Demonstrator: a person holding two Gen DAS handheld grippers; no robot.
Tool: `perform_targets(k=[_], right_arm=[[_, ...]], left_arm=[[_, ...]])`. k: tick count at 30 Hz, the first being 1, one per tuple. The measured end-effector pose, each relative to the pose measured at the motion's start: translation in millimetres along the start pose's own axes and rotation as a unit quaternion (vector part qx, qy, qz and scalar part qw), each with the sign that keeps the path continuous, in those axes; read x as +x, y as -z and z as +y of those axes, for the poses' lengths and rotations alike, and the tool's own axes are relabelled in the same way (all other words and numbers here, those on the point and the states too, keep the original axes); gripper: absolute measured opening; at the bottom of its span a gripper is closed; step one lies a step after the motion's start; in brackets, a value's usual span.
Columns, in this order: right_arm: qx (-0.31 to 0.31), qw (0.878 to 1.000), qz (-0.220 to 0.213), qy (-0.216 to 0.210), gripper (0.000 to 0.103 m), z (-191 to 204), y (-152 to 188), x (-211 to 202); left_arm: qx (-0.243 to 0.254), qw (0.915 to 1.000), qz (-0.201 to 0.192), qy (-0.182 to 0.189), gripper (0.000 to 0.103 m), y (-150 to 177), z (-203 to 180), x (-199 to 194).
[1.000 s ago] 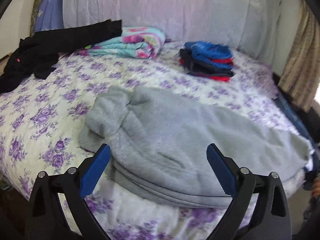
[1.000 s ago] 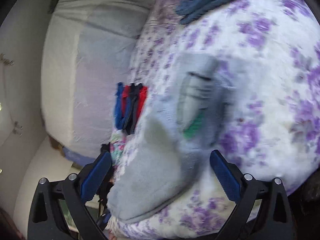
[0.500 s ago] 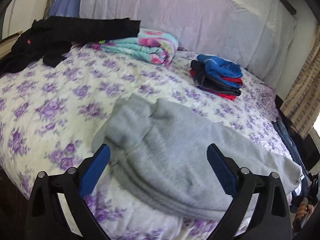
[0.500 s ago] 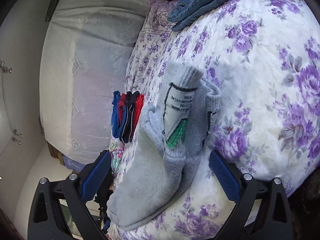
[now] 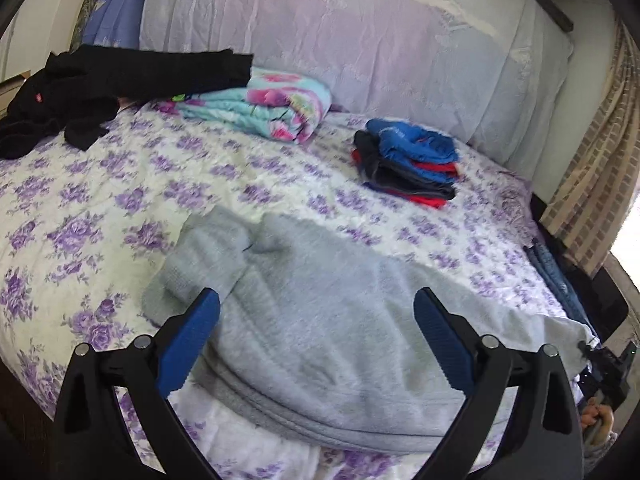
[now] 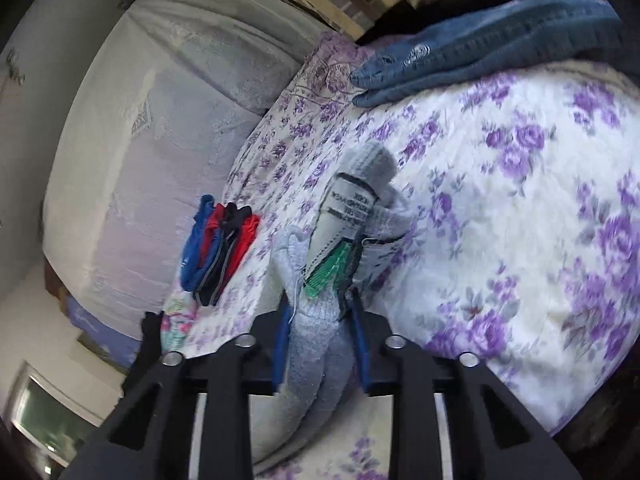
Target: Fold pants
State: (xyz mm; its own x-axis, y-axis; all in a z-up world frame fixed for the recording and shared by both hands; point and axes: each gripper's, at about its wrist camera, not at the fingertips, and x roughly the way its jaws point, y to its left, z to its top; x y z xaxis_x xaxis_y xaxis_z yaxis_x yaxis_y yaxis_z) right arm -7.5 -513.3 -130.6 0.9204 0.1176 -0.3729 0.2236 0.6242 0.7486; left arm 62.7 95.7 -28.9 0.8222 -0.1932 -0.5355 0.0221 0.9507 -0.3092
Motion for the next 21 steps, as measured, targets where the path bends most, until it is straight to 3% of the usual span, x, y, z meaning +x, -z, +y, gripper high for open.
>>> perform_targets(k=[2, 6, 8, 9, 11, 13, 15, 17, 21], right_arm=[[-0.012, 1.0, -0.004, 0.015, 0.022, -3.6, 3.8, 2.0], [0.016, 1.0, 0.0, -0.005, 0.022, -16.5, 4.3, -0.5], [0.021, 1.0, 0.014, 0.006, 0.028, -18.3, 1.7, 1.7], [0.028, 0.999, 0.02, 0.019, 0.042, -20.7, 1.0, 3.8], [0.06, 0.998, 0.018, 0.005, 0.043, -29.6, 1.8, 5.2], [0.062, 0.998, 0.019, -0.002, 0.04, -27.9, -0.4, 9.0], [0.067, 0.997, 0.022, -0.021, 0.025, -29.2, -0.7, 14.7], [0.076, 0.997, 0.011, -0.031, 0.023, -29.2, -0.1, 11.2], [-0.015, 1.0, -0.017, 0.002, 0.022, 10.1, -3.8, -3.1]], left_arm=[[0.019, 0.9997, 0.006, 0.011, 0.095, 1.9, -11.9, 3.0], [0.031, 0.9986, 0.039, 0.017, 0.095, 14.7, -25.6, 26.9], [0.025, 0.9977, 0.053, 0.034, 0.095, 20.5, -27.0, 35.3], [0.029, 0.9971, 0.059, 0.037, 0.095, 24.1, -28.1, 40.4], [0.04, 0.9965, 0.07, 0.02, 0.095, 32.1, -27.7, 51.4], [0.046, 0.9958, 0.078, 0.011, 0.095, 38.3, -25.5, 59.8], [0.06, 0.9955, 0.073, 0.007, 0.096, 41.4, -28.5, 59.3], [0.067, 0.995, 0.075, 0.004, 0.096, 41.8, -30.0, 58.7], [0.062, 0.9945, 0.084, 0.006, 0.096, 40.4, -27.5, 59.7]])
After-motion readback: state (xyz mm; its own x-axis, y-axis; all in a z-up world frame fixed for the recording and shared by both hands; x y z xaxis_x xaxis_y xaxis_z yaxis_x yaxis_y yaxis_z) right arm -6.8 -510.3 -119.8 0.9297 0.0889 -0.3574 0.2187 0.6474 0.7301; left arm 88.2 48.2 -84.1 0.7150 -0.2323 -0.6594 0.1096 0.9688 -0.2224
